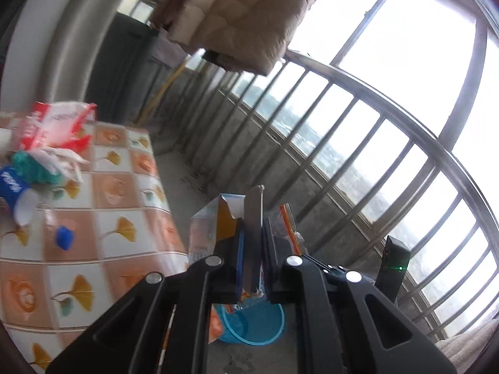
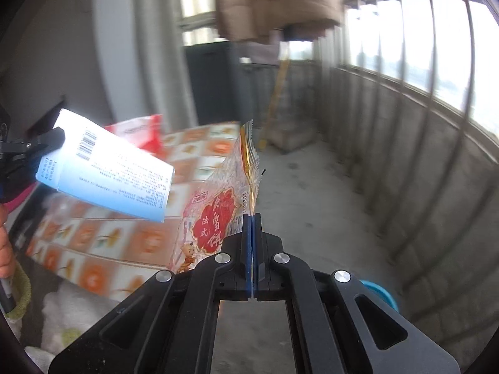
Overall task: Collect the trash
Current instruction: 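Carry both items to the blue wastebasket and open both tools over it, then move both tools back toward the table, then grasp the clear plastic cup with the left tool while the right tool grasps the Pepsi bottle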
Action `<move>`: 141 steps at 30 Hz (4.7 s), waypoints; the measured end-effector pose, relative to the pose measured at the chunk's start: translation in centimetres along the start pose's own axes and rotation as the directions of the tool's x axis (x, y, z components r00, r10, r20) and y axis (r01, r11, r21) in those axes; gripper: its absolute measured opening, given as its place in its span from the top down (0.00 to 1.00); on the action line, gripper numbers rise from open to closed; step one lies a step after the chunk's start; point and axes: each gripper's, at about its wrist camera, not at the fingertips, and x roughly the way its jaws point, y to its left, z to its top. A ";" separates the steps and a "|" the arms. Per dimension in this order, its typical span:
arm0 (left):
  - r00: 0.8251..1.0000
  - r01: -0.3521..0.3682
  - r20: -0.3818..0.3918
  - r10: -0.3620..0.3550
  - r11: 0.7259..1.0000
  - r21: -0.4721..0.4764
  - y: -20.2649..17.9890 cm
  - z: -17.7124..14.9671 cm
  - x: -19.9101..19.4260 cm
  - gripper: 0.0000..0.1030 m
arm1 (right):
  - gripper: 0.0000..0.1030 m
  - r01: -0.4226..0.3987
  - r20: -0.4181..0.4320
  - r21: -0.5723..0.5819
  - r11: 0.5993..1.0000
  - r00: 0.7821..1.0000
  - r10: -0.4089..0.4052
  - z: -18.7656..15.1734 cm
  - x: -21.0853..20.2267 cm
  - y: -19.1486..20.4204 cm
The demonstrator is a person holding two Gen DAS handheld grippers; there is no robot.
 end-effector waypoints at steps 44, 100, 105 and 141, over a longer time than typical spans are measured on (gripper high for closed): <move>0.918 -0.158 -0.363 0.160 0.987 0.034 -0.2 -8.5 15.7 0.32 | 0.32 0.312 -0.283 0.210 0.927 0.927 -0.247 -5.8 9.8 -13.5; 0.889 -0.428 0.014 0.457 0.841 -0.330 32.2 -3.5 -16.5 0.74 | 0.38 -0.607 -0.613 -0.276 0.745 0.708 0.350 4.5 22.6 34.4; 0.887 -0.435 0.007 0.462 0.839 -0.326 31.1 -4.0 -16.6 0.92 | 0.39 -0.597 -0.630 -0.216 0.773 0.690 0.357 4.0 21.8 33.5; 0.872 -0.469 -0.022 0.489 0.821 -0.325 24.1 -9.6 -18.0 0.95 | 0.42 -0.636 -0.727 0.040 0.771 0.511 0.459 -1.8 17.5 31.6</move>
